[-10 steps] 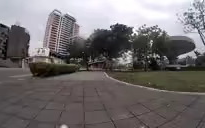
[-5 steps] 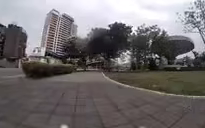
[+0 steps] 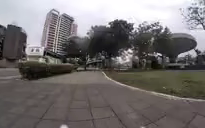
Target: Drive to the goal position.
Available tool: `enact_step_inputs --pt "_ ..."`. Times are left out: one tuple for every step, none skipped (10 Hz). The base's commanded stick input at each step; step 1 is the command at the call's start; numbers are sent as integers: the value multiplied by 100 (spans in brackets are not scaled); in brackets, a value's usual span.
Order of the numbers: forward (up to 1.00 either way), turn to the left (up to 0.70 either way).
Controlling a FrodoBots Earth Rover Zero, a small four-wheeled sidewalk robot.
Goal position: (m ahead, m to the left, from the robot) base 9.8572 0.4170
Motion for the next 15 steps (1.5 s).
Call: enact_step_inputs --pt "100 31" --pt "100 12" --pt "100 0" --pt "100 0" --pt "100 0" --pt "100 0" --pt "100 0" --pt "100 0" --pt "100 0" --pt "100 0" --pt "100 0" --pt "100 0" --pt "100 0" --pt "100 0" --pt "100 0"
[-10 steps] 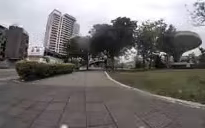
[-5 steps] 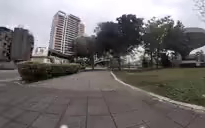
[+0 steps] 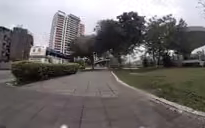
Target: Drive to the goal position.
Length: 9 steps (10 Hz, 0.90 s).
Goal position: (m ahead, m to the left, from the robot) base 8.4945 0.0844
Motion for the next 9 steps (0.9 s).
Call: enact_step_inputs --pt "100 0" --pt "100 0" --pt "100 0" --pt "100 0" --pt "100 0" --pt "100 0" --pt "100 0" --pt "100 0" --pt "100 0"
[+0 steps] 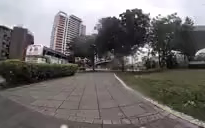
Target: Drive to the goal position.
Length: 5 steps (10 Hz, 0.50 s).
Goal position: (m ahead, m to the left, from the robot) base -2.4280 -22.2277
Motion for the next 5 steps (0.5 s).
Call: enact_step_inputs --pt "100 0" --pt "100 0" --pt "100 0" --pt "100 0" --pt "100 0"
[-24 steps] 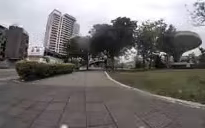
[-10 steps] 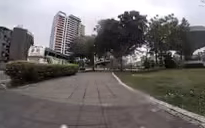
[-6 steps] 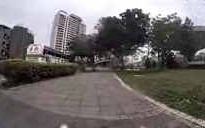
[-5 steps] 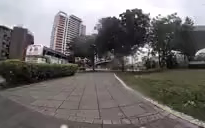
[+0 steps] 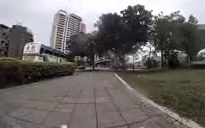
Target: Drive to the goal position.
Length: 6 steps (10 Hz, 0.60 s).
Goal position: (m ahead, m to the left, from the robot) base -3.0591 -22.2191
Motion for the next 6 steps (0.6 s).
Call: enact_step_inputs --pt "100 0" --pt "100 0" --pt "100 0" --pt "100 0" --pt "100 0" --pt "100 0"
